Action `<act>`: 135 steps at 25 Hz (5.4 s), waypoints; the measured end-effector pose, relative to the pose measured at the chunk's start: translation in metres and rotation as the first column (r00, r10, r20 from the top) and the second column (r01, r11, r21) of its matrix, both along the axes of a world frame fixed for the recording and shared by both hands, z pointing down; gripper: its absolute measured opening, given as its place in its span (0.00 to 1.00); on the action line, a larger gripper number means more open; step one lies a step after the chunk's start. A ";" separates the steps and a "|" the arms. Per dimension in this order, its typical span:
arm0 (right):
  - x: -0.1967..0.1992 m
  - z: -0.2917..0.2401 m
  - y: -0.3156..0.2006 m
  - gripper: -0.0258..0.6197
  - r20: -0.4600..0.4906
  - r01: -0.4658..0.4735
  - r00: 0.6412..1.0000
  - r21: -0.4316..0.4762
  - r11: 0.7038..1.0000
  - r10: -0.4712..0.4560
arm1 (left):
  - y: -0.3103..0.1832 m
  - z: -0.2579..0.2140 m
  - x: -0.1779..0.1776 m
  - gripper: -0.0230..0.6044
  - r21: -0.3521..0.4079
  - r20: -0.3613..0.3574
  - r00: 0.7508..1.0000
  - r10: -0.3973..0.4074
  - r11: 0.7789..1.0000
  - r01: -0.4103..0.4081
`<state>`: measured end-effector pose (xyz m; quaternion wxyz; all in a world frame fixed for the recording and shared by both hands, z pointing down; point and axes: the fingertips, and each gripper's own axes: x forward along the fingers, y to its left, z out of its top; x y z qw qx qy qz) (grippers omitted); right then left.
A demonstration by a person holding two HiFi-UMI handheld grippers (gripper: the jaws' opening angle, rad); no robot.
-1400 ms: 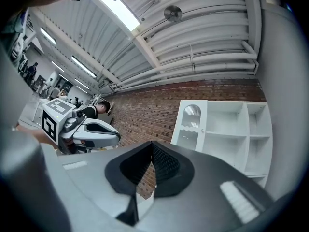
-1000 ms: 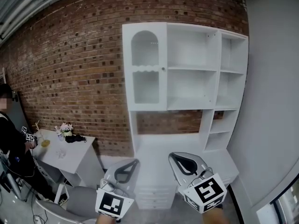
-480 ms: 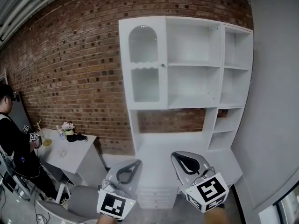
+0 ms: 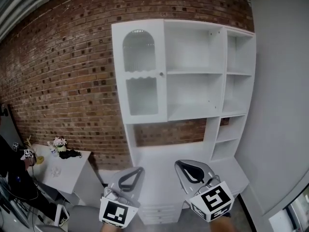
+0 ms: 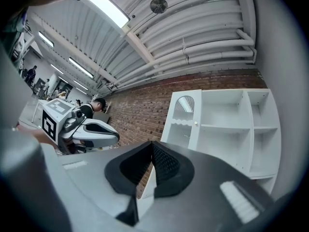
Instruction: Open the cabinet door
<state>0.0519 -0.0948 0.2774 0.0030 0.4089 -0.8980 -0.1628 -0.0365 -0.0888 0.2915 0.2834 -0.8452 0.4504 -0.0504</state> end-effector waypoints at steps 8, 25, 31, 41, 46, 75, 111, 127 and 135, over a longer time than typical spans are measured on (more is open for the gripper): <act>-0.020 0.000 -0.043 0.05 0.004 -0.064 0.998 0.008 0.998 0.064 | -0.048 0.001 -0.026 0.04 0.001 -0.017 0.998 0.053 0.999 -0.053; -0.019 0.006 -0.117 0.05 0.018 -0.044 0.999 -0.016 0.999 0.045 | -0.119 0.006 -0.031 0.04 -0.021 -0.022 0.999 0.024 0.999 -0.024; 0.001 0.000 -0.153 0.05 0.008 0.018 1.000 -0.003 1.000 -0.018 | -0.153 -0.002 -0.008 0.04 -0.007 -0.030 0.999 -0.033 0.999 0.032; 0.031 -0.009 -0.203 0.05 -0.003 0.119 0.993 0.022 0.993 -0.119 | -0.189 -0.004 0.021 0.04 0.006 -0.041 0.989 -0.139 0.990 0.139; 0.037 -0.012 -0.217 0.05 -0.005 0.149 0.989 0.033 0.988 -0.149 | -0.196 -0.001 0.027 0.04 0.003 -0.033 0.983 -0.178 0.984 0.178; -0.025 -0.012 -0.339 0.05 -0.005 0.009 1.000 0.043 0.999 -0.009 | -0.330 -0.014 -0.049 0.04 0.025 -0.034 0.997 -0.074 0.997 0.074; -0.031 -0.154 -0.476 0.16 0.011 -0.097 0.995 0.339 0.936 0.100 | -0.378 -0.018 -0.097 0.04 0.015 -0.057 0.957 -0.285 0.958 0.286; -0.030 -0.164 -0.499 0.23 -0.081 -0.122 0.981 0.448 0.886 0.176 | -0.388 -0.014 -0.100 0.04 0.006 -0.053 0.953 -0.298 0.954 0.299; -0.034 -0.165 -0.496 0.16 -0.088 -0.143 0.974 0.477 0.867 0.209 | -0.381 -0.018 -0.108 0.04 0.009 -0.057 0.948 -0.312 0.950 0.313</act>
